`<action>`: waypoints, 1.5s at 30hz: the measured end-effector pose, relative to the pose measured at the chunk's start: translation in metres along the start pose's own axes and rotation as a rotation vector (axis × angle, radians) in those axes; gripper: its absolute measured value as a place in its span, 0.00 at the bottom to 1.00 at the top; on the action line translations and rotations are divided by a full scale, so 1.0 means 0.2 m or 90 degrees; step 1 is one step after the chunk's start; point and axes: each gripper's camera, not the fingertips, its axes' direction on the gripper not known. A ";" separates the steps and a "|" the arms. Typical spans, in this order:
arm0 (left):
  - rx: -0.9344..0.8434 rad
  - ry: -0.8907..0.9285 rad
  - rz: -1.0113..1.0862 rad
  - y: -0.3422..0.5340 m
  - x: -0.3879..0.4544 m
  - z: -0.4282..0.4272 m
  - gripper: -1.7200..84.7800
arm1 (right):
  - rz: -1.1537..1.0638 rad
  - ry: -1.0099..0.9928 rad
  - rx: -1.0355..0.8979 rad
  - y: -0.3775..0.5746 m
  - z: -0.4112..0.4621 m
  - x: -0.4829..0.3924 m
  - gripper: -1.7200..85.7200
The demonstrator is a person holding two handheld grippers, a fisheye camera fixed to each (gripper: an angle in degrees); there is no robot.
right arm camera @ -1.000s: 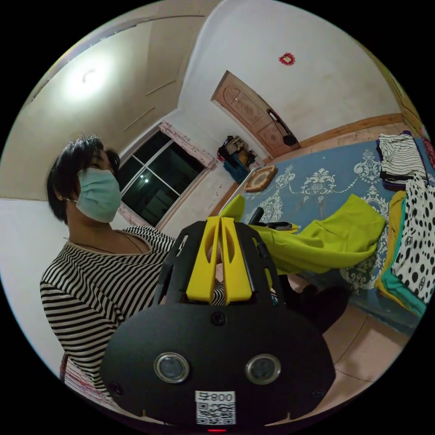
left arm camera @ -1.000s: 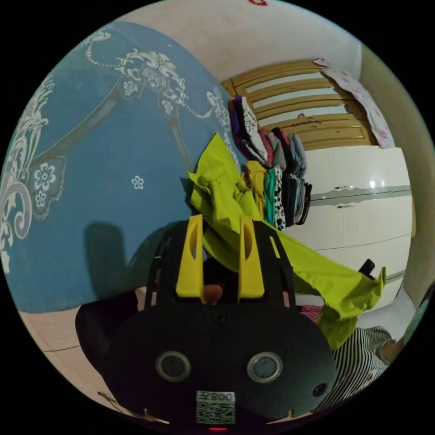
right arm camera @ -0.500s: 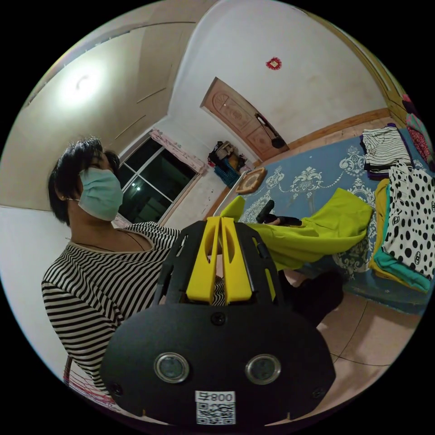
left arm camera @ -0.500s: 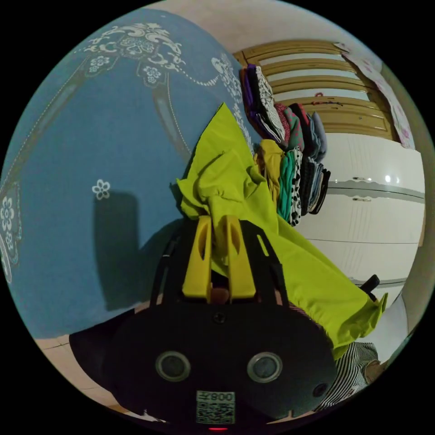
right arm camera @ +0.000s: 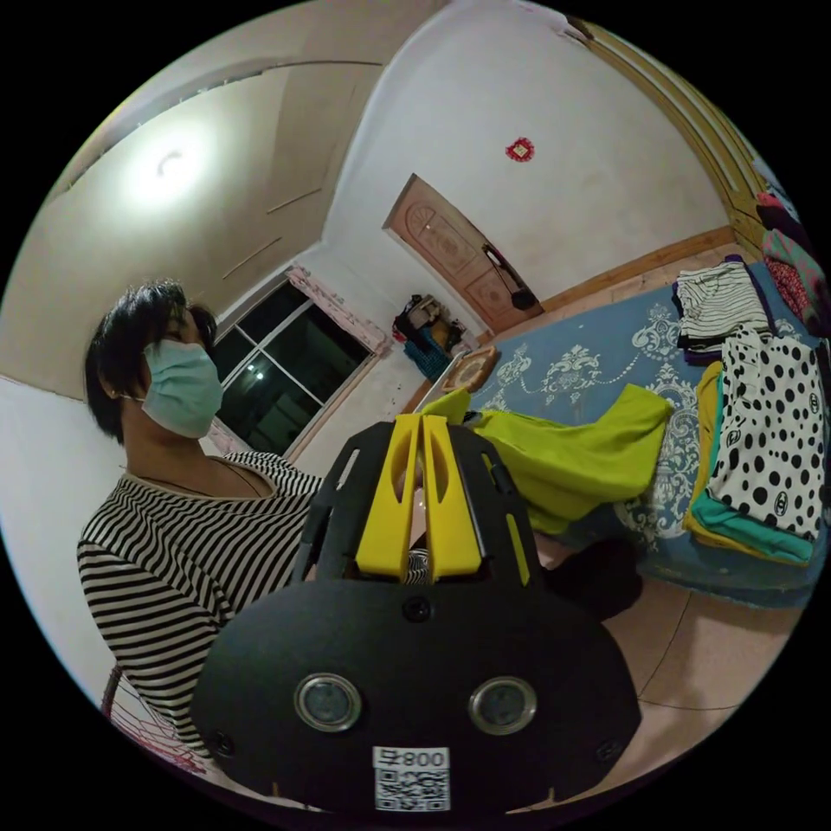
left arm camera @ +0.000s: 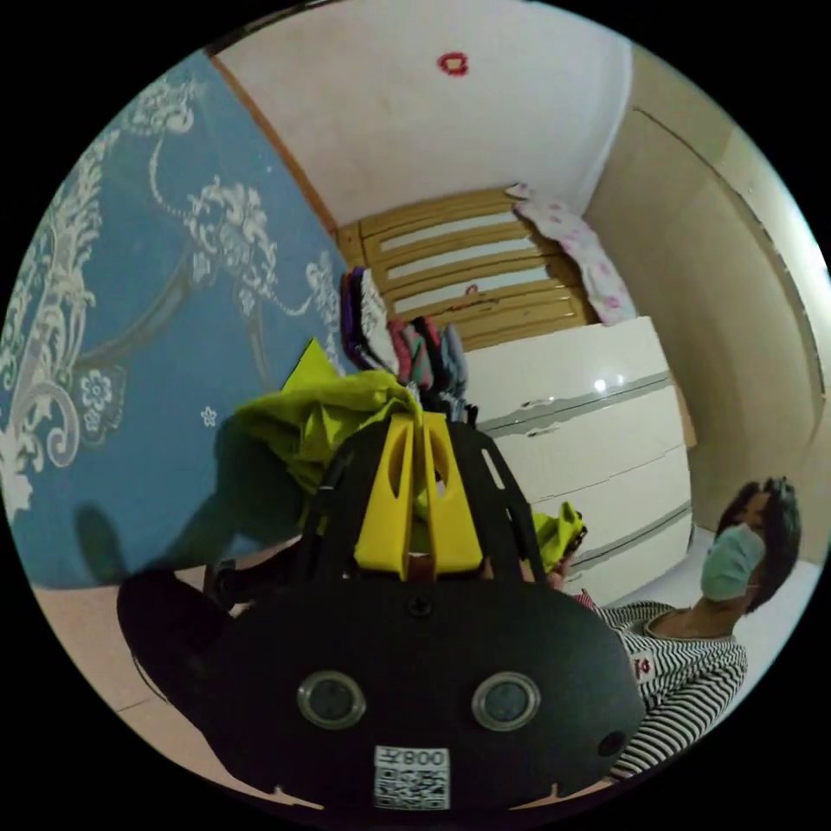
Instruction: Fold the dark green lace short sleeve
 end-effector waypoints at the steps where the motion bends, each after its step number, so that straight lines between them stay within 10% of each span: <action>1: 0.029 0.008 0.021 0.03 0.14 -0.08 0.04 | -0.009 -0.001 0.003 0.00 -0.01 -0.02 0.02; 23: 0.333 0.067 0.404 0.80 2.43 -0.78 0.04 | -0.225 -0.068 0.042 -0.35 -0.01 -0.41 0.02; 45: 0.368 -0.019 0.614 0.72 3.25 -0.59 0.04 | -0.321 -0.064 0.102 -1.01 0.26 -0.26 0.02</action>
